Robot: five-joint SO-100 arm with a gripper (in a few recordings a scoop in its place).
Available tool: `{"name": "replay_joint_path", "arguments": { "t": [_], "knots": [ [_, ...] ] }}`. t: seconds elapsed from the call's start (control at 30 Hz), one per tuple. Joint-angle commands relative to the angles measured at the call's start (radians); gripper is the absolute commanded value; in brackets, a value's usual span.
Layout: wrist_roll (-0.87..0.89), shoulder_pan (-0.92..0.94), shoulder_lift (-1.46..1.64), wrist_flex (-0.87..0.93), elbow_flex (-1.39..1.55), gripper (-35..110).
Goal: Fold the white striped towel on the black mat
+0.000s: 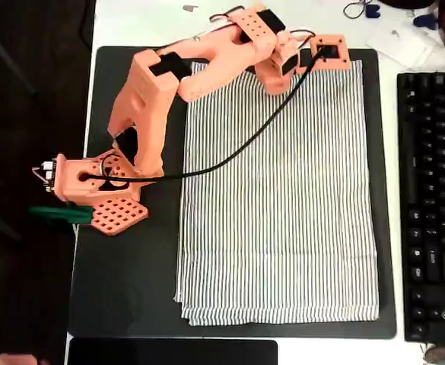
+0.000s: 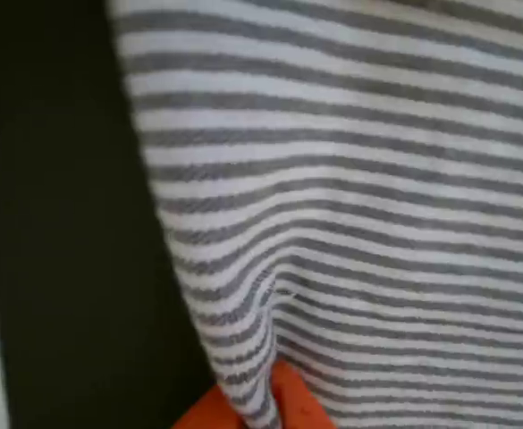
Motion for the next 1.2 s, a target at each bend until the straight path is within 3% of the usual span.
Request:
{"name": "replay_joint_path", "arguments": {
  "t": [0.0,0.37,0.6,0.93,1.17],
  "knots": [
    [0.000,0.049,0.084,0.051,0.009,0],
    [-0.040,0.170,0.442,0.345,0.012,0],
    [-0.215,0.414,0.618,0.451,0.021,0],
    [-0.561,0.876,0.692,0.399,0.089,0],
    [-0.716,1.094,0.555,0.244,0.091,0]
  ]
}}
